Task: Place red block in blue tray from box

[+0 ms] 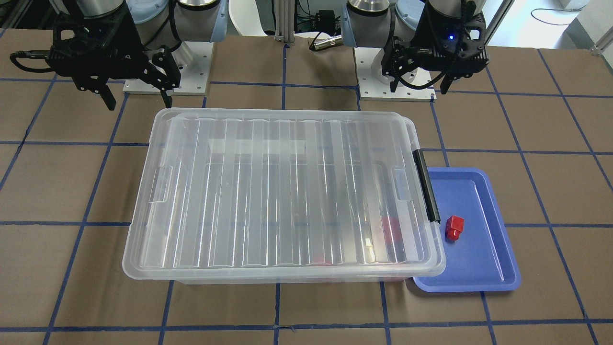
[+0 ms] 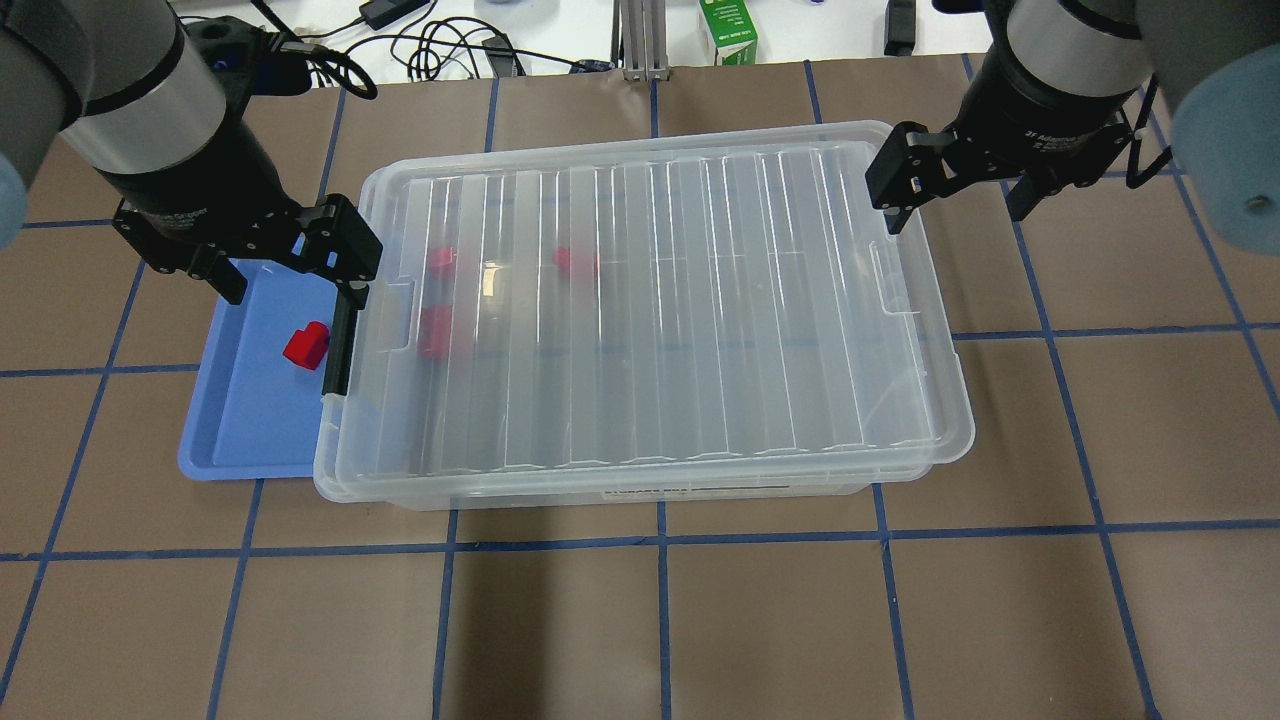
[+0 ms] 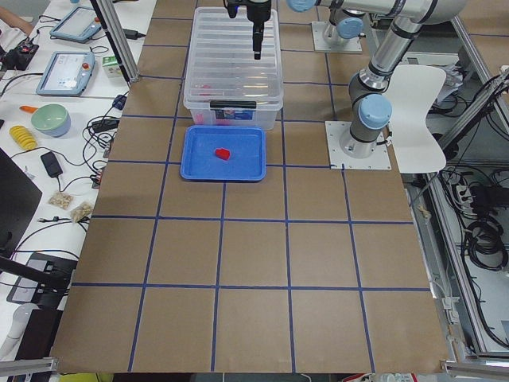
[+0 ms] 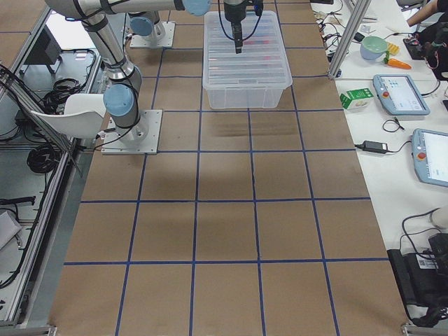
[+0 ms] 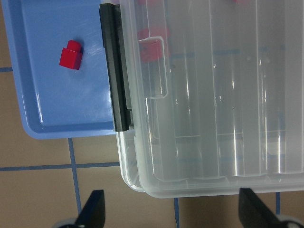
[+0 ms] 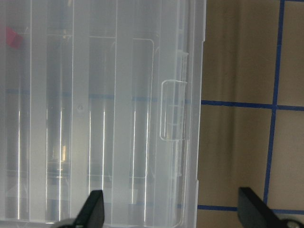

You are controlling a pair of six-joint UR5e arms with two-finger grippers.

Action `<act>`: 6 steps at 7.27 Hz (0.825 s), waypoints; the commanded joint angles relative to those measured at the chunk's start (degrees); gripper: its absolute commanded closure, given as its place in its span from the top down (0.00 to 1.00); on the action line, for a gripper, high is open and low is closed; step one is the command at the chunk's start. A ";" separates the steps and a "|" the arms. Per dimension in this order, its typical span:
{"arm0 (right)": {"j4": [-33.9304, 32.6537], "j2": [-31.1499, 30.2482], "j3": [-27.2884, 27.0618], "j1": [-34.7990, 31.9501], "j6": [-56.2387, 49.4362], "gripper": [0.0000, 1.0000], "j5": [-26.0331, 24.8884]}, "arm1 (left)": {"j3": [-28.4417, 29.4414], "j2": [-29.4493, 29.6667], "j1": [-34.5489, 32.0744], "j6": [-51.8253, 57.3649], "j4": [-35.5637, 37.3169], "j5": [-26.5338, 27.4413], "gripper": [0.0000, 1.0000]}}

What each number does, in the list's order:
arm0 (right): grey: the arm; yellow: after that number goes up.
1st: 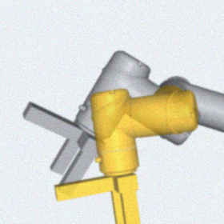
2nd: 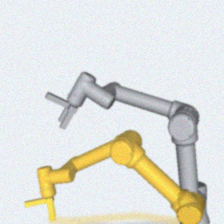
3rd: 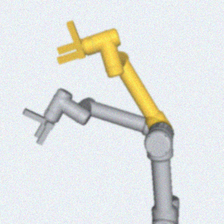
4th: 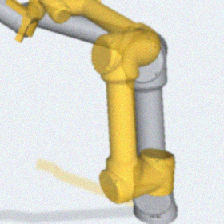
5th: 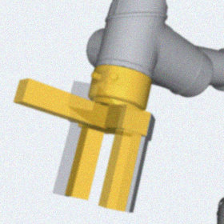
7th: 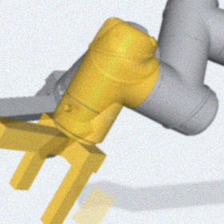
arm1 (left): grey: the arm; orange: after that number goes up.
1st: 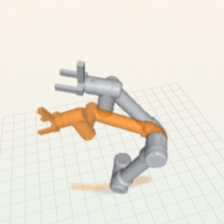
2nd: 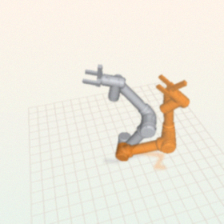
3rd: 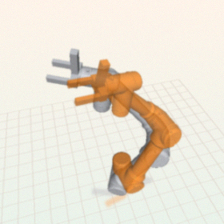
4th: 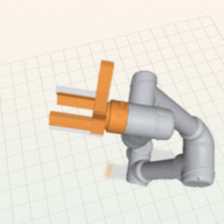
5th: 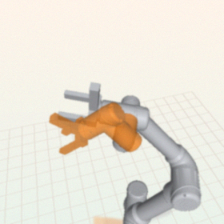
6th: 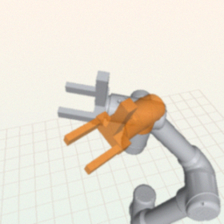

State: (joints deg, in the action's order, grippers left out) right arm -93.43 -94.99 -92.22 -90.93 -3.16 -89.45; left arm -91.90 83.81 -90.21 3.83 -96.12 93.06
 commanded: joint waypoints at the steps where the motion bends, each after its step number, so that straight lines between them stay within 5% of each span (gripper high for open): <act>1: 0.18 -0.10 -0.32 -0.03 0.00 1.00 0.07 | -0.82 0.31 0.13 -0.13 0.58 -0.33 1.00; 6: 0.09 -0.10 -0.41 -0.03 0.08 1.00 0.07 | -1.09 0.39 -0.05 -0.40 0.06 0.28 1.00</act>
State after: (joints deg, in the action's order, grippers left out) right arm -93.37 -95.08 -92.67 -90.97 -3.08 -89.37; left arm -92.90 84.21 -90.11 3.48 -95.93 93.14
